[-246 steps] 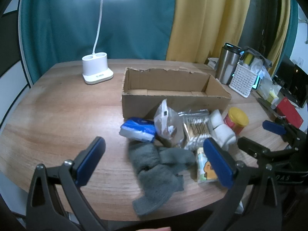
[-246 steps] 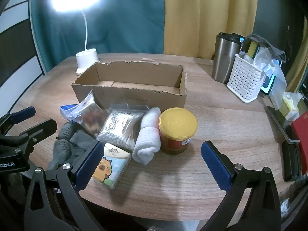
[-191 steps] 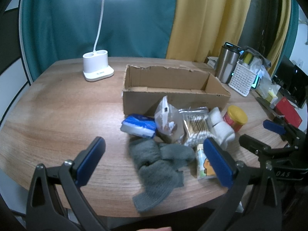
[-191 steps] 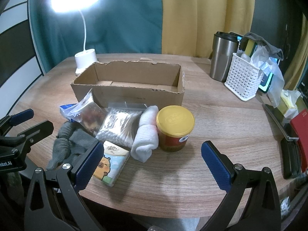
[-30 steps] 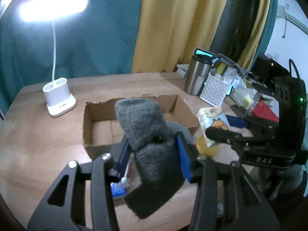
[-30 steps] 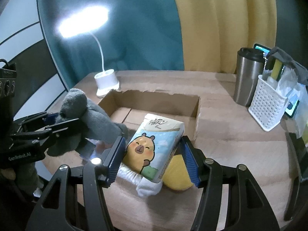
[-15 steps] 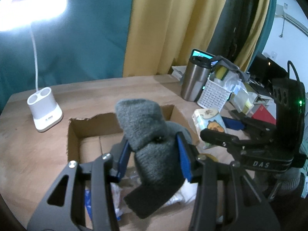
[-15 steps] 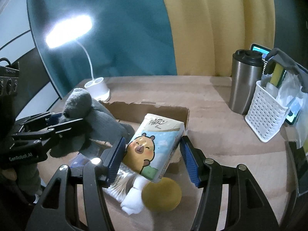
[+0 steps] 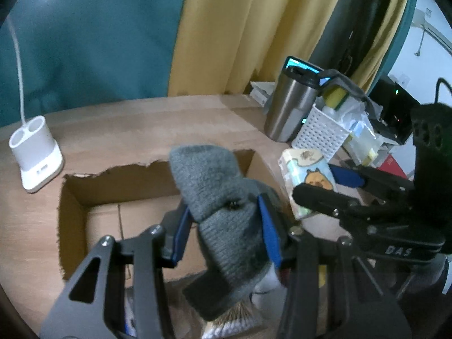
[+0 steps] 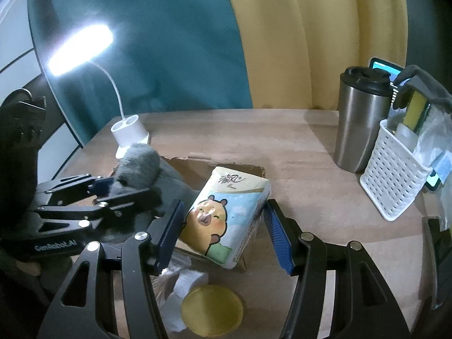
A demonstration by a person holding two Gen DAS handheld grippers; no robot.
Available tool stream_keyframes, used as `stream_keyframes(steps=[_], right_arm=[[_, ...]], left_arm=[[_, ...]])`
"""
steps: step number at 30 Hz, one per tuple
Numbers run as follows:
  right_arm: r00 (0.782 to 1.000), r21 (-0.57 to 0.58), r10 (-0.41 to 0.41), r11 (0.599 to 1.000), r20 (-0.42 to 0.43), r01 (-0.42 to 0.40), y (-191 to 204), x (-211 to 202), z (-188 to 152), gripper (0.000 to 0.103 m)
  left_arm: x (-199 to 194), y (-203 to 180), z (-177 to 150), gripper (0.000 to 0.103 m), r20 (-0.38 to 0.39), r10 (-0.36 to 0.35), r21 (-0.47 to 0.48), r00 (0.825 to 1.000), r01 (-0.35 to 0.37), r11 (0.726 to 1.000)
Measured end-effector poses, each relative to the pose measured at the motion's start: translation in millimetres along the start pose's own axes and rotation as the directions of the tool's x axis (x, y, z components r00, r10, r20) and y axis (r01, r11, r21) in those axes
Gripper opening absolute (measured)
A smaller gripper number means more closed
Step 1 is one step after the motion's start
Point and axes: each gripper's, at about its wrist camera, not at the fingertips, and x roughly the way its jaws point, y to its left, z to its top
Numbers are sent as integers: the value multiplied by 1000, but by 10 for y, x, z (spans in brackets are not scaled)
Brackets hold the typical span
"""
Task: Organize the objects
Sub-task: 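Lift the grey sock with the left gripper while the right gripper carries the tissue pack over the box, then open the left gripper over the box while the right gripper releases the tissue pack inside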
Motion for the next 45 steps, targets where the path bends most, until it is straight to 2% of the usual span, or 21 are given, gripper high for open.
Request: stream_keyframes(steps=[11,16,20,23,25,29,31,33,45], right_arm=[[1000,15,13,1000,-25,-13,-135,222,45,62],[999,19,17,1000,-38,-16,-163,307,75,62],[999,21,17,1000,-45,-16,-183,367,91,62],[998,22,20,1000,-53,-19,-178,413,100,62],[998,18,25,1000,-57,-24,-171,446,99,62],[997,11,36,999,-66,-35,-140,507,107,62],[997,7,40,999,-71,-40,-127,524,108,62],[996,5,48,999,-76,-47,-116,547,114,62],[993,-22,42,999,-113,-44,-31,645,92,62]], left_arm=[[559,111,-73,47,-96,-21,-48,995,17,999],[798,160,-132,47,-161,-15,-59,987,6,998],[864,186,-162,48,-179,-5,-61,984,-6,998],[838,189,-159,49,-171,8,-56,985,-18,998],[821,191,-167,55,-170,16,-55,985,-25,998],[737,203,-169,59,-158,14,-52,987,-22,998],[675,221,-157,73,-142,26,-53,990,-34,998],[606,235,-154,78,-125,38,-49,991,-44,998],[224,323,-196,79,-63,85,-52,994,-89,995]])
